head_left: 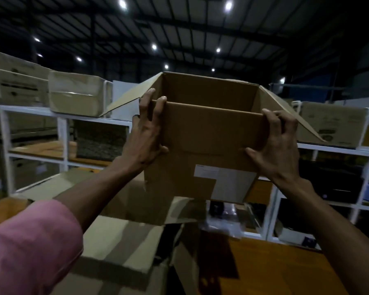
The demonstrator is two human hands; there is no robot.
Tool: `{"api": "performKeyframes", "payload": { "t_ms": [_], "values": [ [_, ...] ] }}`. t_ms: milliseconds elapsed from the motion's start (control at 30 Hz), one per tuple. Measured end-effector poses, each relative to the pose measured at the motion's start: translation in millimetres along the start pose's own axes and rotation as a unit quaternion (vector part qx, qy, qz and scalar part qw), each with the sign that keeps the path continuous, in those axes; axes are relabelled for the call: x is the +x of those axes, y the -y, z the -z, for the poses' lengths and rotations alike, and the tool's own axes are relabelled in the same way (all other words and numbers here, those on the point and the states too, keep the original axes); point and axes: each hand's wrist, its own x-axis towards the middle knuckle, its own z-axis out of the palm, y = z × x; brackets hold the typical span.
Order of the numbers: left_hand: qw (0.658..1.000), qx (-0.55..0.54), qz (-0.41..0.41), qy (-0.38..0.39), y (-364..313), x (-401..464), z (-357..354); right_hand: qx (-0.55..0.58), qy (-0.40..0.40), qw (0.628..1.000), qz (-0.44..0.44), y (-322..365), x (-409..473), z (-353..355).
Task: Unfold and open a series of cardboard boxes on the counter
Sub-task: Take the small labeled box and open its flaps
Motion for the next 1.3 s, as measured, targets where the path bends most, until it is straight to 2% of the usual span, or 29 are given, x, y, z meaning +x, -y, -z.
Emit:
{"api": "performKeyframes", "payload": {
  "t_ms": [233, 400, 567, 767, 1000, 1100, 1200, 1300],
  "values": [
    [0.999, 0.039, 0.006, 0.016, 156.1, -28.6, 42.7, 0.037, 0.024, 0.999, -0.014, 124.8, 8.3, -113.7],
    [0.998, 0.032, 0.027, 0.049, 218.9, -62.5, 43.9, 0.033, 0.062, 0.997, -0.044, 178.6, -10.8, -166.4],
    [0.995, 0.013, 0.042, 0.085, 253.2, -108.5, 27.8, 0.002, 0.114, 0.992, -0.054, 204.8, -40.2, -192.1],
    [0.983, 0.011, 0.11, 0.146, 267.4, -163.8, 8.2, -0.029, 0.192, 0.979, -0.061, 224.0, -71.6, -208.4],
    [0.971, 0.018, 0.121, 0.205, 275.1, -168.1, 6.8, -0.049, 0.249, 0.963, -0.091, 230.2, -84.9, -212.9],
    [0.947, 0.067, 0.123, 0.29, 274.5, -169.6, 1.2, -0.044, 0.31, 0.943, -0.11, 230.8, -92.0, -213.2],
    [0.9, 0.126, 0.127, 0.398, 256.2, -180.9, -1.8, -0.023, 0.38, 0.915, -0.13, 231.8, -104.6, -214.9],
    [0.846, 0.083, 0.123, 0.512, 231.0, -190.6, -7.0, -0.032, 0.429, 0.893, -0.133, 236.2, -127.8, -219.2]
  ]
}}
